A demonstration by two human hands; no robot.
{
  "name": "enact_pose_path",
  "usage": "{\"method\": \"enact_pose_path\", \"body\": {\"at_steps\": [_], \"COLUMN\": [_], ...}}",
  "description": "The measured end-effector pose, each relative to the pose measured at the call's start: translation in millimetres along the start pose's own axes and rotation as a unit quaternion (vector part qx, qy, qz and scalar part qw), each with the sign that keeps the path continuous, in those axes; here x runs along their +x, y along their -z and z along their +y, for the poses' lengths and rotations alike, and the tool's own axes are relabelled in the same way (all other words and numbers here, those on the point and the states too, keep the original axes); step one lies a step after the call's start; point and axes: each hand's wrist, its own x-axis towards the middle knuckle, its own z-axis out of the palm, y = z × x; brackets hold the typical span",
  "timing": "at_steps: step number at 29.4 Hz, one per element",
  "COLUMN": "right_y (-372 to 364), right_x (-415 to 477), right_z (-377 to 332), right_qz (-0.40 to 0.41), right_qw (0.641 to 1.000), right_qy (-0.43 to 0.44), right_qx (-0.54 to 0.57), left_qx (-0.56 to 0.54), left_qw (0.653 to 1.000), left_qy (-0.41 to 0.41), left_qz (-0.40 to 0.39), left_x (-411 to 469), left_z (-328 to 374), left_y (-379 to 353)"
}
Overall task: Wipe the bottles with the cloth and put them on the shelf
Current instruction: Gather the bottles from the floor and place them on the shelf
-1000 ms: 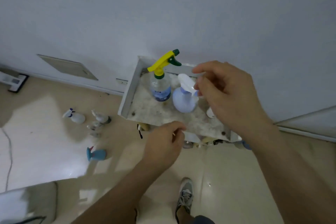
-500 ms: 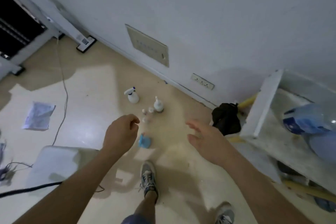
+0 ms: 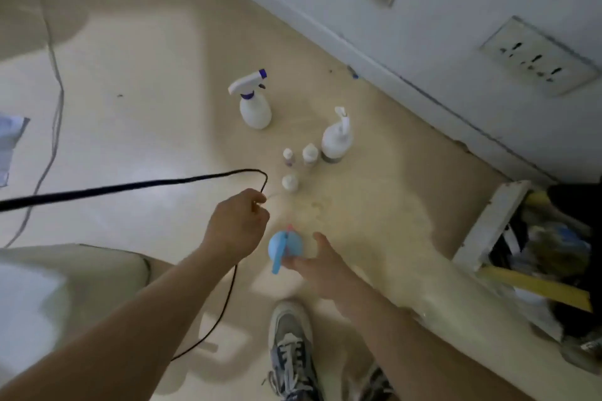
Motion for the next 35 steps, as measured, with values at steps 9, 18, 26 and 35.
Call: {"method": "enact_pose_path", "body": {"at_steps": [9, 18, 26, 35], "right_y": [-48.2, 42.9, 90.1, 173.7], "right_x": [114.3, 80.6, -90.6, -411.7], "right_z": [44.3, 49.4, 3.5, -73.3], "right_qz": [0.082, 0.155, 0.235, 0.402], "right_qw": [0.992, 0.965, 0.951, 0.87], "right_qy": [0.1, 0.069, 0.133, 0.275], "right_qx": [0.005, 0.199, 0.15, 0.07], "left_qx": [0.128, 0.143, 0.11, -0.16], "left_qw": [0.989, 0.989, 0.988, 0.956], "left_qy": [-0.069, 0.006, -0.073, -0.243], "left_qz": [-0.015, 0.045, -0.083, 0.044], "left_x": [135.7, 122.1, -42.6, -246.1], "left_z": [-8.0, -32.2, 27.4, 248.0], "left_y": [-104.0, -116.3, -66.2, 110.6]}}
